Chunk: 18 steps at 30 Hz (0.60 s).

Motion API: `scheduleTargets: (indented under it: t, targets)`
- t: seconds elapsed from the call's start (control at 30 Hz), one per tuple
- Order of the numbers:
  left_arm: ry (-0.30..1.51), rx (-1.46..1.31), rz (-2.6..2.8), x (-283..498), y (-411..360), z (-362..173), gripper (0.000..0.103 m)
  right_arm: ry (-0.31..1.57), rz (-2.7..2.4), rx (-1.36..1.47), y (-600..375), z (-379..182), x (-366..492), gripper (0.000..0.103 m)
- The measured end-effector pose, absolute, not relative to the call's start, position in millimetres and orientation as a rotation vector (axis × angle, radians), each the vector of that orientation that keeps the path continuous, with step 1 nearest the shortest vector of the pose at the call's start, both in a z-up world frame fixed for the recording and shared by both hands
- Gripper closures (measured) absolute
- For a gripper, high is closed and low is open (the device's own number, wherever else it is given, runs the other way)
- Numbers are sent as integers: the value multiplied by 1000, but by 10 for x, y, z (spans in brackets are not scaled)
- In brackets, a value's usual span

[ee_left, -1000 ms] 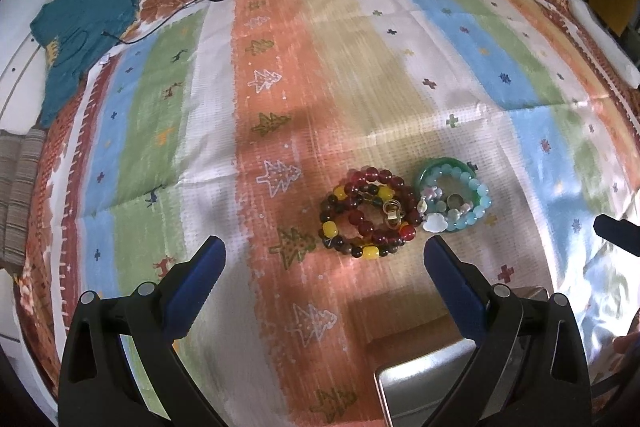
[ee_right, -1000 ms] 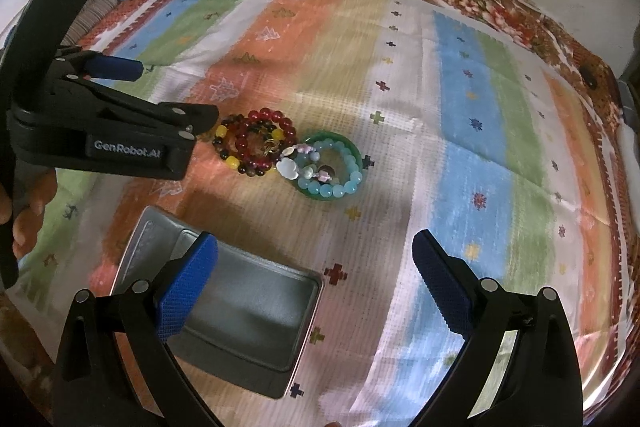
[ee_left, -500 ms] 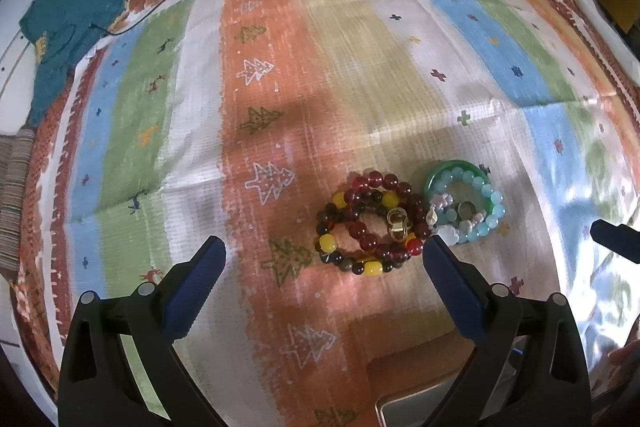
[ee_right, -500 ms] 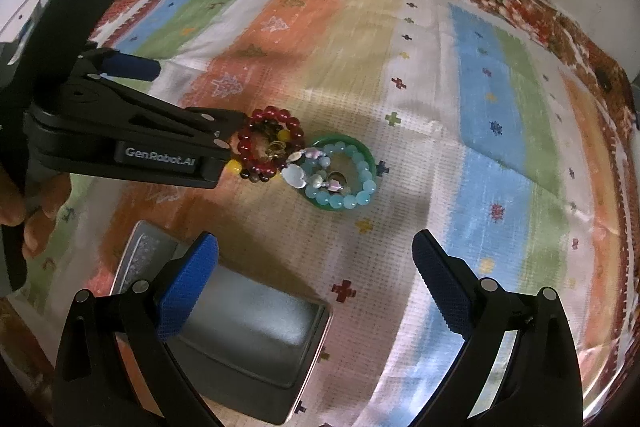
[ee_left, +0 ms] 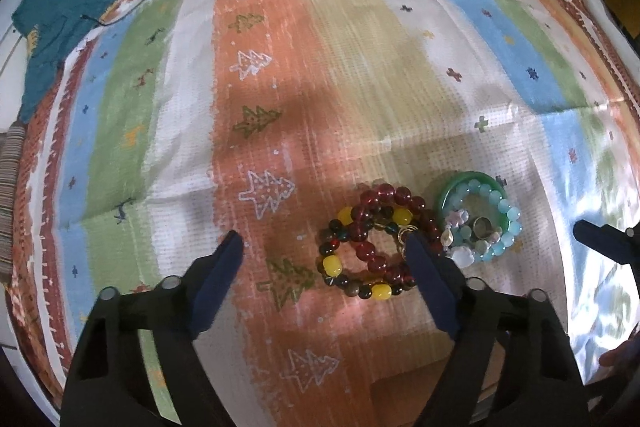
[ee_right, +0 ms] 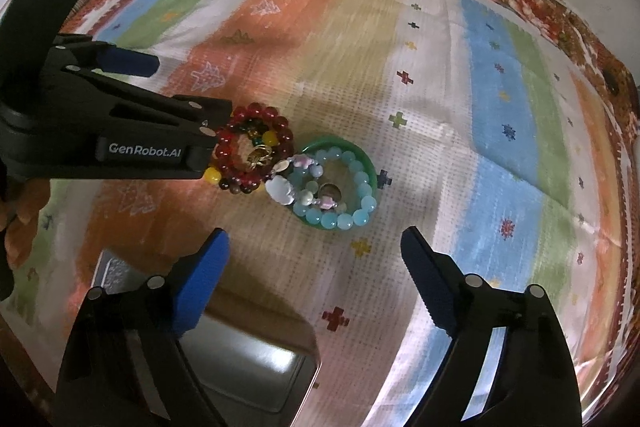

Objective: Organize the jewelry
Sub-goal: 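Close left gripper on red beaded bracelet while right gripper closes on white-pink bead bracelet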

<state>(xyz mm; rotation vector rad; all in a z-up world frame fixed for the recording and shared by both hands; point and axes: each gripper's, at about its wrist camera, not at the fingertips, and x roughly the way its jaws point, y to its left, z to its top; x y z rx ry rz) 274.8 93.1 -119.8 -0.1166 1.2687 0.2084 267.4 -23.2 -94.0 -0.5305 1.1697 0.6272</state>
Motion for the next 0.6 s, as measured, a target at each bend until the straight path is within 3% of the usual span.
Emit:
scheduleTargets:
  t: [0.43, 0.6]
  targets:
    - [1320, -107, 176, 2886, 945, -1403, 41, 1208, 625, -560, -84, -1133, 2828, 28]
    - [1339, -80, 164, 2922, 914, -1477, 50, 1223, 625, -580, -46, -1202, 2872, 40]
